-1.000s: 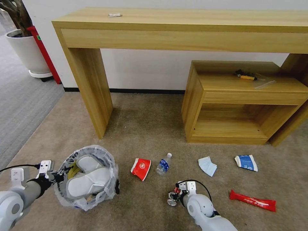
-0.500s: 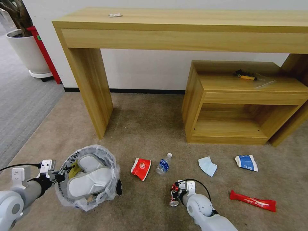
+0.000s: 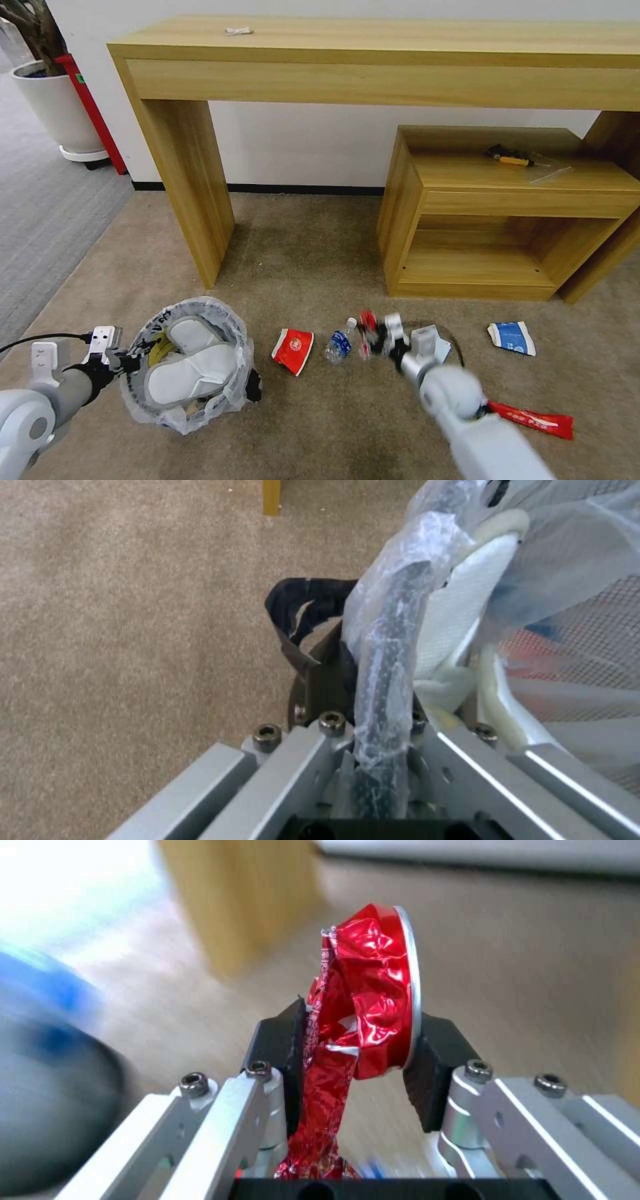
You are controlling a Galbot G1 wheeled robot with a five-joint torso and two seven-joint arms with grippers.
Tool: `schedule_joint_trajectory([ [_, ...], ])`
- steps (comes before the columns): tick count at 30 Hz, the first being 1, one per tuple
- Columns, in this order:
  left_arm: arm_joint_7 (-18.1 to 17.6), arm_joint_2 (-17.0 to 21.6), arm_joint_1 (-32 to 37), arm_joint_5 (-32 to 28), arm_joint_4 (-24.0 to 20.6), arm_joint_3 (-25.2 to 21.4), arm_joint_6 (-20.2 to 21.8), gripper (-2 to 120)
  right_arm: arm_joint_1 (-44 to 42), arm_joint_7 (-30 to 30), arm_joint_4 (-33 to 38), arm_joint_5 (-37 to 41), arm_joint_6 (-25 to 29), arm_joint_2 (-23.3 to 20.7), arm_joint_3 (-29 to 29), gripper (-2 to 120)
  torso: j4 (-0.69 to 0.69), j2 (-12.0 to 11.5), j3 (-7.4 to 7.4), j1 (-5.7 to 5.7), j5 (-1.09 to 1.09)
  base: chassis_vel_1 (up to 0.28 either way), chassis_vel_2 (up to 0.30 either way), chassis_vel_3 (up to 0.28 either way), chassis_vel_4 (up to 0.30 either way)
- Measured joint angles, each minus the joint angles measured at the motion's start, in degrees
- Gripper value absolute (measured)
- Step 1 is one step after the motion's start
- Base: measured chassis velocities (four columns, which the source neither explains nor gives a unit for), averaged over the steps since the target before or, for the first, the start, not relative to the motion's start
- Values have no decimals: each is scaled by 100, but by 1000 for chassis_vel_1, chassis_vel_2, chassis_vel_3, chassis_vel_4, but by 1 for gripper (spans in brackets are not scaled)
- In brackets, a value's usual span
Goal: Pick up the trash bin and place the garbage on the floor into it.
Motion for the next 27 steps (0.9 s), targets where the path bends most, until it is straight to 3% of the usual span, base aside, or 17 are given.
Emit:
schedule_joint_trajectory([
  [3,-12,143,-163,-67,163,125,0,0,660,-376,81,331,-17,-88,-404,29,-3,0,0,0,1,0,0,0,0],
  [6,-11,265,-326,-91,356,259,0,0,1759,-808,12,631,-143,205,-1089,29,0,0,1,0,-1,0,0,0,0],
  [7,-11,265,-326,-91,356,259,0,0,1759,-808,12,631,-143,205,-1089,29,0,0,1,0,-1,0,0,0,0],
  [11,-41,393,-494,-163,447,429,0,0,2704,-836,-138,1229,-384,758,-2260,29,4,0,0,0,-1,0,0,0,0],
  [17,-116,428,-596,-220,454,541,0,0,2923,-800,-270,1188,-446,901,-3026,29,-4,0,0,0,-1,0,0,0,0],
  [19,-169,442,-587,-256,394,549,0,0,2982,-741,-339,806,-488,917,-3520,29,-2,0,0,1,0,0,0,0,0],
  [22,-182,442,-554,-257,362,538,0,0,3002,-645,-392,508,-552,938,-3705,30,-1,0,0,0,0,0,0,0,0],
  [27,-219,436,-522,-261,272,522,0,0,2991,-296,-439,351,-580,973,-3807,47,-1,0,0,0,1,0,0,0,0],
])
